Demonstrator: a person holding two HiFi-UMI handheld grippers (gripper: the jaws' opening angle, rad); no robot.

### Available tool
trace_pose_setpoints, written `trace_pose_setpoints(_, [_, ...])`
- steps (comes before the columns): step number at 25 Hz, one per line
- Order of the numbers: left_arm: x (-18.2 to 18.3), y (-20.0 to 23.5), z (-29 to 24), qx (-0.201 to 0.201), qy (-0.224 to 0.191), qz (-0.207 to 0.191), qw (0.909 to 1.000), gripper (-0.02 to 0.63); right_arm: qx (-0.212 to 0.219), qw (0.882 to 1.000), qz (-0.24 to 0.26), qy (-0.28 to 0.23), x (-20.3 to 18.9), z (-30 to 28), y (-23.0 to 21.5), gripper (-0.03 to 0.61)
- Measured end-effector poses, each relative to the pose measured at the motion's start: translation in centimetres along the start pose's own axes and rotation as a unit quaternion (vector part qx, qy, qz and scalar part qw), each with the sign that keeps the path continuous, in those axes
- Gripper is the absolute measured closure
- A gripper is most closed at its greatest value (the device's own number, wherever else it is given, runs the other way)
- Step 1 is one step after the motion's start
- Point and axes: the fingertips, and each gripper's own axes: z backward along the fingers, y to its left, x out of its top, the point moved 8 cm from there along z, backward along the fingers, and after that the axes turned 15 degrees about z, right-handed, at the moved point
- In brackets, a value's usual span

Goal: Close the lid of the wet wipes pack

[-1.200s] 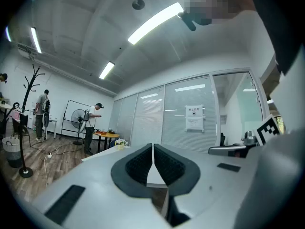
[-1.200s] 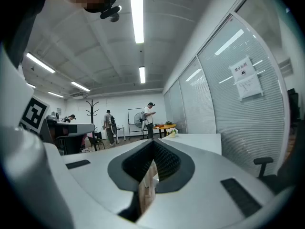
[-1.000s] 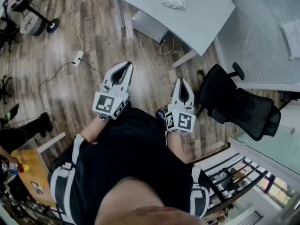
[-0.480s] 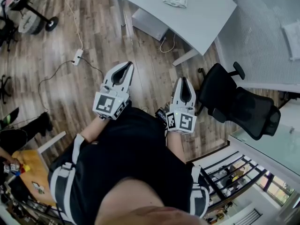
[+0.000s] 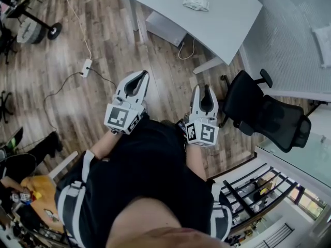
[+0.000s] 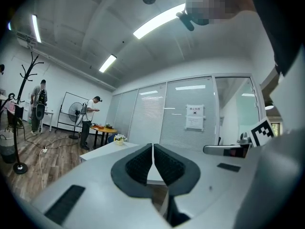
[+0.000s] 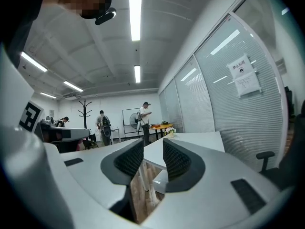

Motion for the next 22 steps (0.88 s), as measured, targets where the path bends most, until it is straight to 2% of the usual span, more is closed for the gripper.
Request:
trace_pose_setpoints(5, [0.8, 4.5, -2.3, -0.01, 0.007, 0.01, 0.9999, 0.584, -0.012, 1.0, -0.003, 0.011, 0.0, -4.2, 1.5, 0.434])
trace_pose_setpoints(11, [1.1, 8.0, -7.7, 0.003, 0.022, 0.021, 0.9995, 0.584, -0.006, 1.0, -0.001, 0.022, -0.8, -10.7, -0.4, 0.434])
trace_pose_setpoints(16, [1.8, 10.2, -16.6, 0.011, 0.019, 0.013, 0.9997, 0.584, 0.003, 1.0, 0.01, 0.012, -1.3, -19.6, -5.3, 0.433])
trace_pose_setpoints(22, [4.2, 10.4, -29.1, 0.021, 0.013, 0.006, 0.9997, 0.584, 0.032, 0.999, 0.01, 0.007, 0.1, -30.9, -13.3, 0.43])
